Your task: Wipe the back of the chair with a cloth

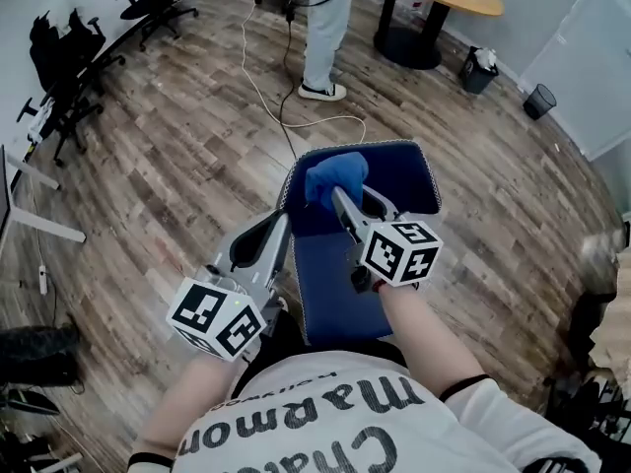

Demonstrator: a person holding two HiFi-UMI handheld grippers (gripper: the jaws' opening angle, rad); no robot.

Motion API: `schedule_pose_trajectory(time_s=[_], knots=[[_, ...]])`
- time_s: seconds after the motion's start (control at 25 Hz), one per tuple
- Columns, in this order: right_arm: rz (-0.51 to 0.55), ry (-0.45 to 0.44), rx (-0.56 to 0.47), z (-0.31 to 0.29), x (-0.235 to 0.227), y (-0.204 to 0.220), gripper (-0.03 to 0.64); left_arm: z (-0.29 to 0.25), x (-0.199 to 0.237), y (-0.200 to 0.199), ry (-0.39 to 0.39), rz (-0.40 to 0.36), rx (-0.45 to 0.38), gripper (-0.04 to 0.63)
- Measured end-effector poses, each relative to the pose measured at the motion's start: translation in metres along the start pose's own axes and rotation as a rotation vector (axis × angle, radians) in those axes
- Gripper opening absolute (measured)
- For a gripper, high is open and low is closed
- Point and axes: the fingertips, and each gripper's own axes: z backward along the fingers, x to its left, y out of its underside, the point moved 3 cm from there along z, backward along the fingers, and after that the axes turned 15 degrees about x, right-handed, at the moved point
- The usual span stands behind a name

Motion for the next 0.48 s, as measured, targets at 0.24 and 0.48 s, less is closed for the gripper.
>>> schedule_pose_trajectory(time_s=[0.24, 0.48], knots=[[0.011, 0.054, 0.089, -0.021, -0.009, 0.007, 0.109, -0.028, 0.022, -0.018, 0.080, -0.031, 0.067, 0.008], [-0.002, 0.107, 0.152, -0.051, -0.024, 0.028, 0.109, -0.045, 0.038, -0.015, 0.102, -0.014, 0.104, 0.008]])
